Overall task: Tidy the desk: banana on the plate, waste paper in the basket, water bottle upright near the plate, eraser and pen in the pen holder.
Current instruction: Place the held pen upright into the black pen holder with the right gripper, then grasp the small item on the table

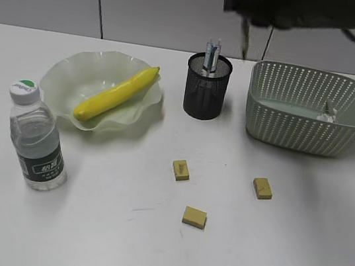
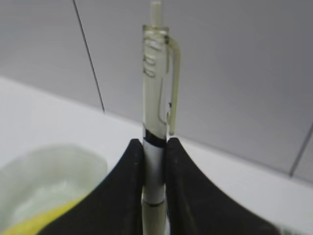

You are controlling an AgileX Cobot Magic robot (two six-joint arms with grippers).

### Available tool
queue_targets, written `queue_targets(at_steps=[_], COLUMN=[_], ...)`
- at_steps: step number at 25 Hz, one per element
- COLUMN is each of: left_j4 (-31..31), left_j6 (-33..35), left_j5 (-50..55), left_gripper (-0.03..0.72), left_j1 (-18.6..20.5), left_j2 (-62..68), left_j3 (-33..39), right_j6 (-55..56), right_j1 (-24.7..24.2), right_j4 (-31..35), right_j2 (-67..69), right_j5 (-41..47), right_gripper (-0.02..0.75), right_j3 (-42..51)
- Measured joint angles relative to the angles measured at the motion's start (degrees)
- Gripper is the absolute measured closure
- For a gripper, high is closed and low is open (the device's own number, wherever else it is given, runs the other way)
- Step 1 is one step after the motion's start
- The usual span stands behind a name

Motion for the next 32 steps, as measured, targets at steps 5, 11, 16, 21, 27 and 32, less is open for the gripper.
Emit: queue_targets(at_steps=[5,11,16,21,27,32], left_j4=[0.0,0.0,0.0,0.0,0.0,0.0], left_j6=[0.0,0.0,0.0,0.0,0.0,0.0], left_j5=[0.0,0.0,0.0,0.0,0.0,0.0], left_gripper=[0.232,0.232,0.232,0.235,0.237,0.239], left_j1=[0.0,0.0,0.0,0.0,0.0,0.0], left_j2=[0.0,0.0,0.0,0.0,0.0,0.0], left_j3=[0.0,0.0,0.0,0.0,0.0,0.0], right_j6=[-0.2,-0.2,-0.2,0.3,1.2,0.8], right_j1=[-2.0,-3.5,-3.5,-3.5,-3.5,-3.5], right_j4=[-3.7,-3.9,-4.0,-4.1,-5.9,-6.8], right_j2=[7.1,21.7,26.3,19.2,-1.2,-18.2], right_j5=[-31.0,-44.2,-44.2,-36.5,-1.4,26.2], right_gripper=[0.627,0.612,0.360,0.224,0.286,0.313], right_j3=[1.9,2.4,2.8,2.8,3.5,13.1])
